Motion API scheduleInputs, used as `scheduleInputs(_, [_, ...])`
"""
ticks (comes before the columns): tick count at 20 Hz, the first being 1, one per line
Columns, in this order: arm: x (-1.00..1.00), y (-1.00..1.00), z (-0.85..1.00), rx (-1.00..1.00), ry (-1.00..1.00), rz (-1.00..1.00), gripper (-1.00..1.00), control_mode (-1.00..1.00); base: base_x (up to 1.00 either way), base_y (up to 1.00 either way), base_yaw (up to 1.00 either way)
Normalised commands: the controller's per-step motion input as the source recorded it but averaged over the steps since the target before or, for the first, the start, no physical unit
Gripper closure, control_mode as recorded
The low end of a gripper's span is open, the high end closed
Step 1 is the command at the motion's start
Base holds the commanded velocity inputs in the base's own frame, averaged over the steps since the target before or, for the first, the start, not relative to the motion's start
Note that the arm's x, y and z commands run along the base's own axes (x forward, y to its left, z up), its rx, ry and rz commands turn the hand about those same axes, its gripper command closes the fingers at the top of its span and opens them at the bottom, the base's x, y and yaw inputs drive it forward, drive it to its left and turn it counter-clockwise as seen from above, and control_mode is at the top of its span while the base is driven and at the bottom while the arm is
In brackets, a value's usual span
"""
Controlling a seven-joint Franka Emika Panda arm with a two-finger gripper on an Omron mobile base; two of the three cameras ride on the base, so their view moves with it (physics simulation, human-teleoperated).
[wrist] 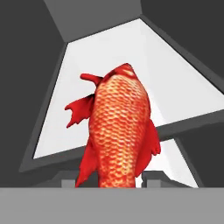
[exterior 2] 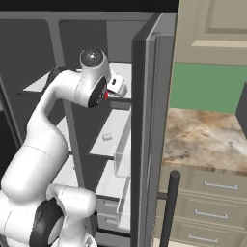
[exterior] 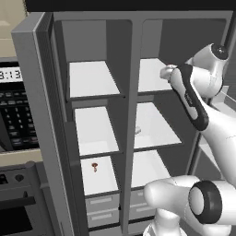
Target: Pick up the frozen fish from the freezer, place it on any shelf in the fridge, and close the fridge and freezer doors when done.
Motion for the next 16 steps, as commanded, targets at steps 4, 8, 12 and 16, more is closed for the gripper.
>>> scheduleInputs(4, [0.6,0.0,-0.27,0.0,0.01,0.05,1.0,-1.0,0.0,0.0,0.0])
scheduleInputs(8, [0.68,0.0,-0.64,0.0,0.0,0.0,1.0,-1.0,0.0,0.0,0.0])
scheduleInputs(12, [0.73,0.0,-0.58,-0.01,0.03,0.0,1.0,-1.0,0.0,0.0,0.0])
scheduleInputs(16, [0.62,0.0,-0.35,0.0,0.04,0.0,1.0,-1.0,0.0,0.0,0.0])
